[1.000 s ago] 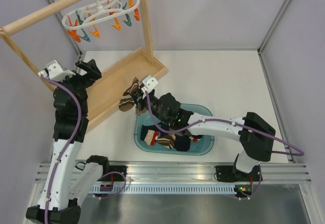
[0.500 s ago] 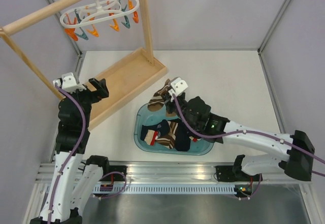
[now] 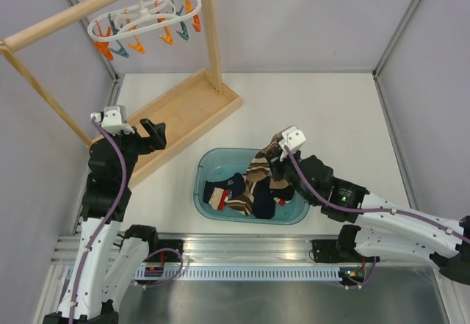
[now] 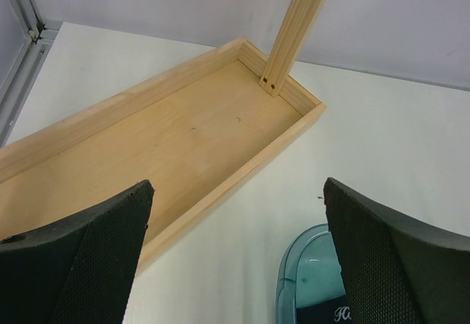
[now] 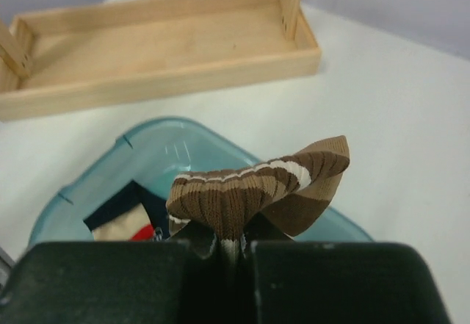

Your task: Remove the socks clipped to the hanger

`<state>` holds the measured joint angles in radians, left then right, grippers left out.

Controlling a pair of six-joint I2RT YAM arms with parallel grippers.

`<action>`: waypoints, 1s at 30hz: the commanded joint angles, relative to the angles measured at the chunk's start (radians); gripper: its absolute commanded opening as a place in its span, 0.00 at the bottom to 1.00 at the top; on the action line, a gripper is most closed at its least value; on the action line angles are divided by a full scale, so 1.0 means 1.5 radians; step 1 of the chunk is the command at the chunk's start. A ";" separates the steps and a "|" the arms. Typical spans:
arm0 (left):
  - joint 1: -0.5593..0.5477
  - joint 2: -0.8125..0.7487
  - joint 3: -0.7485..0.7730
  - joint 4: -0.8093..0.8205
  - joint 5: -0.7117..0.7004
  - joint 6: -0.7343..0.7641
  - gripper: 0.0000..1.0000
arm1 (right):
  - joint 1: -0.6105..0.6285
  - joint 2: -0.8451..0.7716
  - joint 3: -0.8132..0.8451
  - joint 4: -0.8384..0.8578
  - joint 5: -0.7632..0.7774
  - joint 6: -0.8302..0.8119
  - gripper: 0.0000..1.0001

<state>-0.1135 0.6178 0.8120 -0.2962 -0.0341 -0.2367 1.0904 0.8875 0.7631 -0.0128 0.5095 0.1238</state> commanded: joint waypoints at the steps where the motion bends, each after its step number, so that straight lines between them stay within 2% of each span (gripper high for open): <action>1: -0.001 -0.004 0.003 -0.001 0.018 0.024 1.00 | 0.001 0.026 -0.048 -0.024 -0.029 0.082 0.01; 12: -0.001 -0.005 0.005 -0.008 0.012 0.027 1.00 | 0.007 0.074 -0.123 0.053 -0.049 0.180 0.02; 14: -0.001 -0.005 0.005 -0.008 0.012 0.028 1.00 | 0.009 0.079 -0.129 0.057 -0.043 0.187 0.17; 15: -0.001 -0.005 0.005 -0.009 0.008 0.028 1.00 | 0.009 0.081 -0.129 0.056 -0.044 0.185 0.28; 16: -0.001 -0.004 0.006 -0.010 0.005 0.028 1.00 | 0.010 0.083 -0.129 0.055 -0.043 0.185 0.57; 18: -0.001 -0.004 0.006 -0.011 0.000 0.028 1.00 | 0.014 0.080 -0.131 0.051 -0.028 0.193 0.98; 30: -0.001 0.002 0.006 -0.013 0.000 0.027 1.00 | 0.014 0.020 -0.139 0.011 0.043 0.175 0.98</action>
<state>-0.1135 0.6170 0.8120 -0.3092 -0.0254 -0.2348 1.1088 0.9508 0.5499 0.0208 0.5045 0.3985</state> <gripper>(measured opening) 0.995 0.980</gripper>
